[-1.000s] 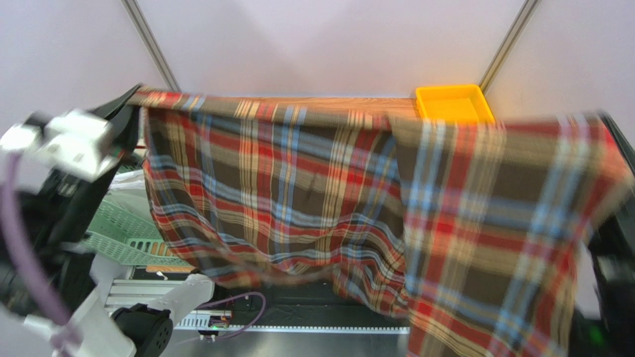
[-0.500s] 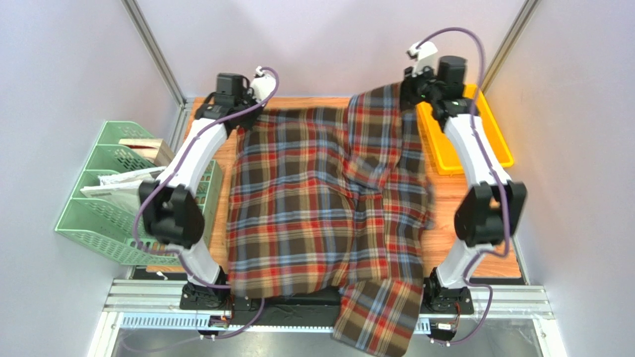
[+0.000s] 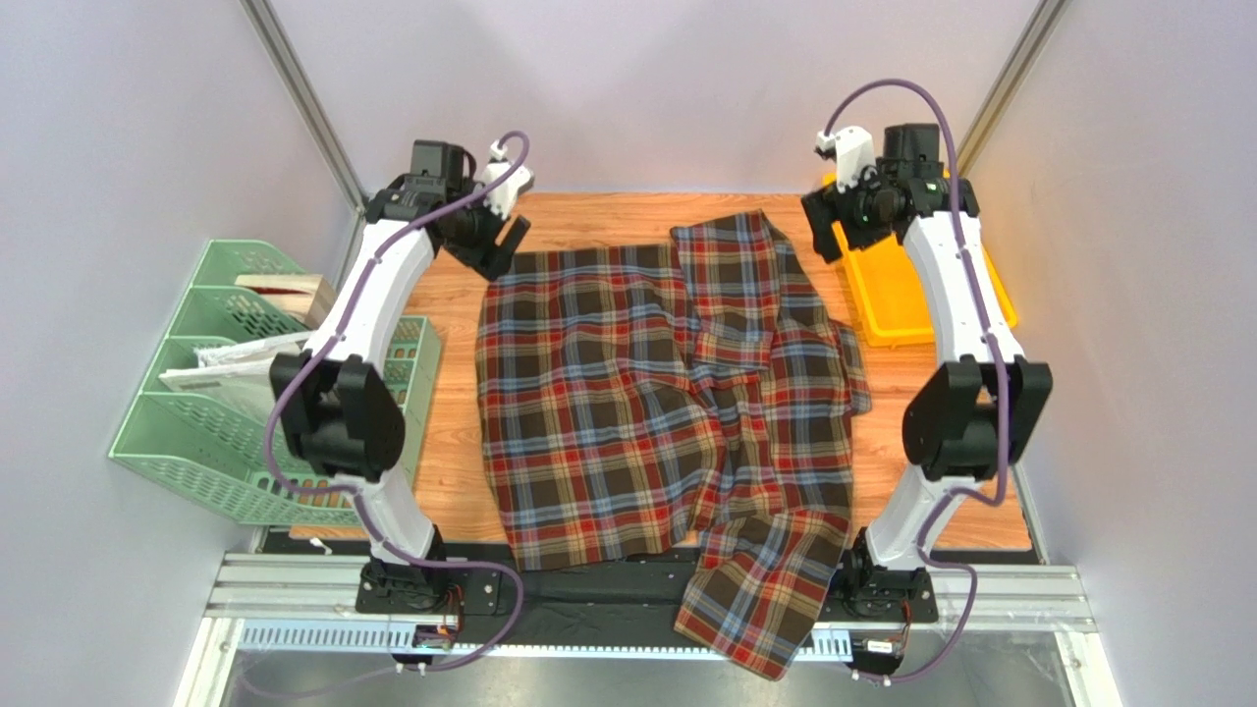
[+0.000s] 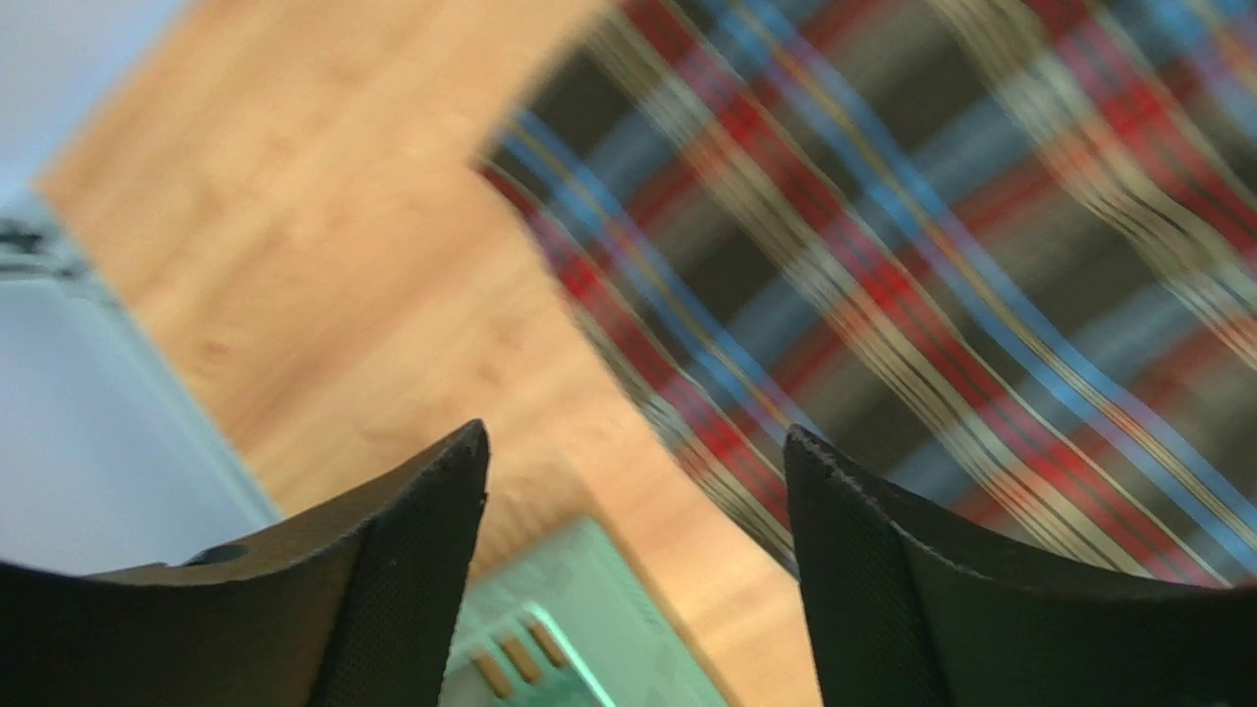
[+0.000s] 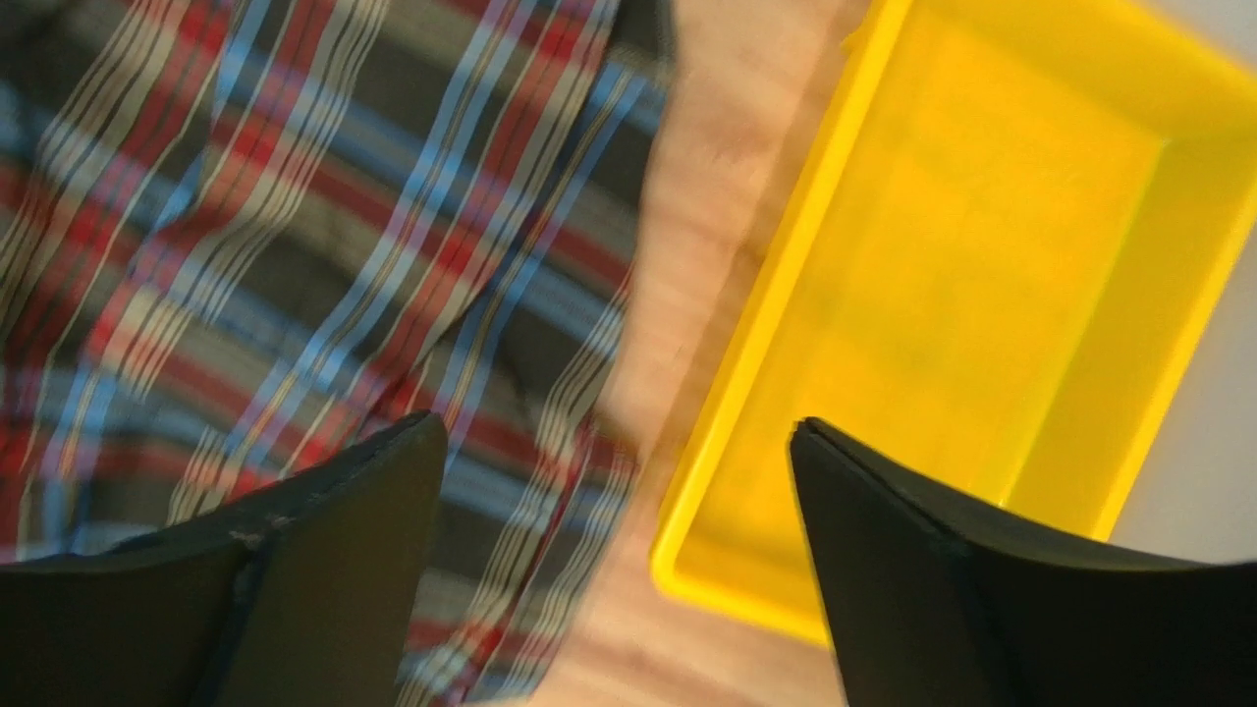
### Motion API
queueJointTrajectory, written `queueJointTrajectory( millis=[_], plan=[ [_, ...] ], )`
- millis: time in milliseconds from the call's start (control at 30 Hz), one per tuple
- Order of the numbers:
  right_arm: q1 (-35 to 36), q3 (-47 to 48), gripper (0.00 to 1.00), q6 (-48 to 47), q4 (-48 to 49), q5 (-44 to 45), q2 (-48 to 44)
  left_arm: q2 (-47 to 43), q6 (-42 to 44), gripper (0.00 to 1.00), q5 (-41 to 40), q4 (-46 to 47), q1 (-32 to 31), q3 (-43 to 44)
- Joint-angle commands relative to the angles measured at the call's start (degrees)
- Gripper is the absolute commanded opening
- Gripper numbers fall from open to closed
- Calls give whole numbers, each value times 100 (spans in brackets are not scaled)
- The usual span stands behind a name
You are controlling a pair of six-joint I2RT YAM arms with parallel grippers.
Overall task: Fold and stack the long sleeve shirts
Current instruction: Flatten the shirt out
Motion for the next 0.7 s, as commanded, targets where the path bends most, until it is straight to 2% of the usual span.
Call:
queueJointTrajectory(
  millis=[0,33,167,300,333,400,667],
  plan=[
    [120,-753,81,-225,-1176,-525,-782,-801,-101,77,1045,-989,-297,-1021],
    [120,-946,78,-260,-1309,-578,-852,-950,-84,76,1150,-1034,-410,-1493],
    [111,-2156,66,-278,-1434,-596,-1089,-1136,-40,69,1064,-1253,-701,-2402],
    [120,-2905,64,-269,-1328,-544,-1134,-1128,188,68,844,-1359,-833,-3052],
    [120,-3038,63,-278,-1285,-518,-1116,-1014,215,67,565,-1377,-885,-3210],
    [119,-3336,63,-278,-1101,-403,-1028,-856,268,66,344,-1403,-895,-3299],
    [163,-3847,63,-234,-845,-105,-589,181,575,53,-869,-1447,-816,-2940]
  ],
)
